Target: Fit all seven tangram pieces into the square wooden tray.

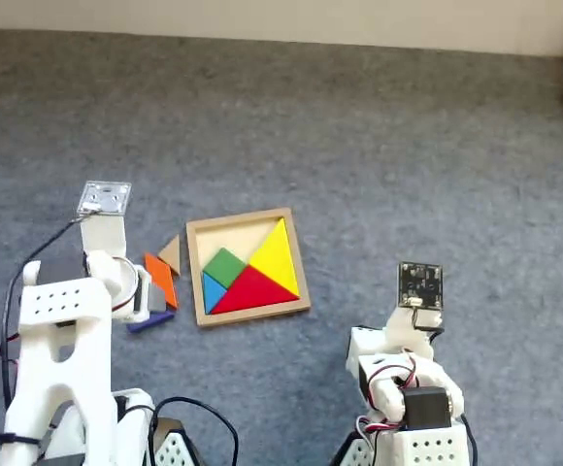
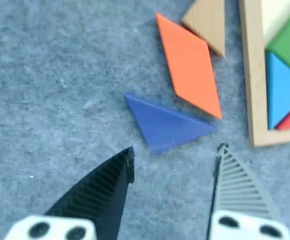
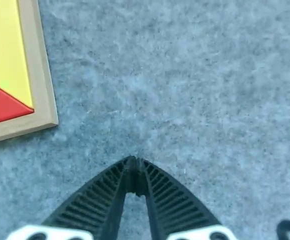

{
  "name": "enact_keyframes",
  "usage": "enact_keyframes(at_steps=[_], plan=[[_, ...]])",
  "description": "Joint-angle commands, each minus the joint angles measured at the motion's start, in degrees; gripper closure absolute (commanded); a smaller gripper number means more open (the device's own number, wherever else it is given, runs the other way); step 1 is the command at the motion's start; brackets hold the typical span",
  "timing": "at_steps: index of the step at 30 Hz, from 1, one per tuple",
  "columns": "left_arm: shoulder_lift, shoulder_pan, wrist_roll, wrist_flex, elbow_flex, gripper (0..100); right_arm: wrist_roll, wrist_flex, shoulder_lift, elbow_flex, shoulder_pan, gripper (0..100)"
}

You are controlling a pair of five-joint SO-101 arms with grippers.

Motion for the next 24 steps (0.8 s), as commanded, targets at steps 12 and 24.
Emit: enact_keyframes(at_steps=[12, 24], plan=[[18.9, 4.2, 2.2, -4.2, -20.8, 74, -0.4, 0.4, -0.7, 7.8, 0.7, 98.9], [31.3, 7.1, 2.3, -3.2, -27.0, 74, -0.4, 0.4, -0.7, 7.8, 0.7, 98.9]])
